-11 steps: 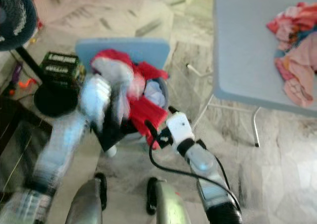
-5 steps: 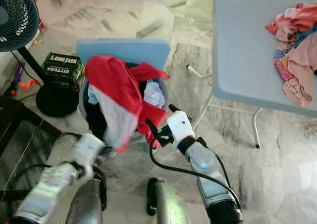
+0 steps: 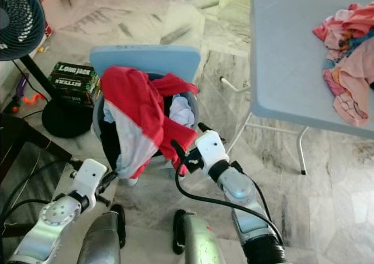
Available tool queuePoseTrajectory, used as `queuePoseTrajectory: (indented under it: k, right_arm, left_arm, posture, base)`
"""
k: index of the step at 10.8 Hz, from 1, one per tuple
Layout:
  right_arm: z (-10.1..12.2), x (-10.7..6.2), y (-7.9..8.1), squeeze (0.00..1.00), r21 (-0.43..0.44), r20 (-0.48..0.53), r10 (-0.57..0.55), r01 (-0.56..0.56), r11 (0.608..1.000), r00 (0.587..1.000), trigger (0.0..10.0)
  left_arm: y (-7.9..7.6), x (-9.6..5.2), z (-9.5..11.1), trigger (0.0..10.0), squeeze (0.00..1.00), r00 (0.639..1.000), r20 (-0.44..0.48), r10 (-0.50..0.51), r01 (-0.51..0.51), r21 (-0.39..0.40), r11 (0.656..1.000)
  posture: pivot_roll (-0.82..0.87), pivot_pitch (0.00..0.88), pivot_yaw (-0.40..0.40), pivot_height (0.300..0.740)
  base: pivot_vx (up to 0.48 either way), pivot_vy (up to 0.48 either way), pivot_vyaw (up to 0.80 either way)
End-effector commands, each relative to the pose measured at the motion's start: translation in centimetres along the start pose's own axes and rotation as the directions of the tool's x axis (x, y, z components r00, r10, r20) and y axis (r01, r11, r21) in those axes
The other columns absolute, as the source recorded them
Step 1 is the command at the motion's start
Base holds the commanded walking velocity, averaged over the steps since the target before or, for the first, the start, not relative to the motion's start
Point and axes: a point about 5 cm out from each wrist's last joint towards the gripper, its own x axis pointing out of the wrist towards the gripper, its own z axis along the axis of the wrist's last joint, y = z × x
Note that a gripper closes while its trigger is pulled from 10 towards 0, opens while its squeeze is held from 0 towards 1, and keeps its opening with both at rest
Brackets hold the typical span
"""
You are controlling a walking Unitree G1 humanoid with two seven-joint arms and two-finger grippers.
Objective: Hang hanger
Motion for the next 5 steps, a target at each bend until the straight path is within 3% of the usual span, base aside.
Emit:
queuePoseTrajectory:
  k: [1,2,3,4,5]
  right_arm:
    - [-0.9,-0.4,0.0,0.00,0.003,-0.036,0.002,-0.002,1.000,0.999,10.0]
    - [-0.9,-0.4,0.1,0.00,0.005,-0.037,0.003,-0.003,1.000,0.999,10.0]
    - [-0.9,-0.4,0.2,0.00,0.007,-0.036,0.002,-0.002,1.000,0.999,10.0]
    - [-1.0,-0.4,0.3,0.00,0.009,-0.038,0.001,-0.001,1.000,0.999,10.0]
    - [-1.1,-0.5,0.3,0.00,0.010,-0.041,0.002,-0.002,1.000,0.999,10.0]
  left_arm:
    - [-1.6,-0.3,-0.5,10.0,1.00,0.995,-0.016,-0.097,0.098,0.036,0.995]
    - [-2.9,-0.9,-0.8,10.0,1.00,0.976,-0.028,-0.217,0.218,0.027,0.976]
    - [-3.0,-1.1,-0.8,10.0,1.00,0.973,0.008,-0.231,0.231,0.002,0.973]
    - [-2.0,-1.3,-0.5,10.0,1.00,0.987,0.074,-0.141,0.142,-0.012,0.990]
    - [0.5,-1.4,0.2,10.0,1.00,0.991,0.134,0.026,-0.020,-0.051,0.998]
  posture:
    - [0.04,0.227,-0.109,0.740]
    - [0.04,0.227,-0.107,0.740]
    - [0.05,0.228,-0.102,0.740]
    - [0.05,0.229,-0.101,0.740]
    - [0.05,0.230,-0.097,0.740]
  base:
    - [0.000,0.000,0.00]
    - [0.000,0.000,0.00]
    - [0.000,0.000,0.00]
    - [0.000,0.000,0.00]
    - [0.000,0.000,0.00]
